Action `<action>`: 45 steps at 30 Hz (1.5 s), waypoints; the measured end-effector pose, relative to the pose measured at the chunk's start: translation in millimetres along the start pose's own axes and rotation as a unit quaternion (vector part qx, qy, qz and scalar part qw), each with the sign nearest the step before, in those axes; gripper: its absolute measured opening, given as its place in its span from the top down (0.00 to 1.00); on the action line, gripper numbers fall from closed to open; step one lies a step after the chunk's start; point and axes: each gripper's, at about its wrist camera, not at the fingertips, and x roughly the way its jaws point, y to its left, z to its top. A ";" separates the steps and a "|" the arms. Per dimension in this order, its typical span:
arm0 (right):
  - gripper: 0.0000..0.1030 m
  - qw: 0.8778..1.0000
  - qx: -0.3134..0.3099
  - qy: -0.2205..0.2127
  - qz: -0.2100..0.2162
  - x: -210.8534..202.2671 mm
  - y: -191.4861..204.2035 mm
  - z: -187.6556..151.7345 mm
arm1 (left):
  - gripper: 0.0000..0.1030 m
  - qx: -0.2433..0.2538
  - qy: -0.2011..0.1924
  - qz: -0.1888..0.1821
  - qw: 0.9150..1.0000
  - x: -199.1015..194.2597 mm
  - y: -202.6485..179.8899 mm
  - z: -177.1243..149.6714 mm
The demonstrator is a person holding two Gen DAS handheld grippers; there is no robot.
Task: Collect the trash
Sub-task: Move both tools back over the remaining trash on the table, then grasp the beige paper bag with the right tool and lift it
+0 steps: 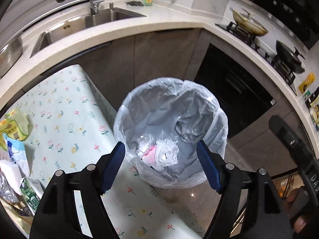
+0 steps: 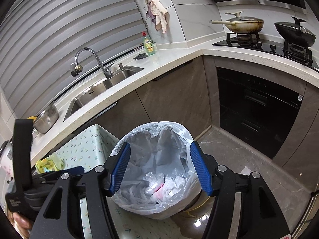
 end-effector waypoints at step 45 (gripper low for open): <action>0.23 0.940 -0.242 0.137 0.200 -7.9 301.3 -168.2 | 0.11 -0.290 -0.076 0.208 0.931 -205.4 294.9 -204.6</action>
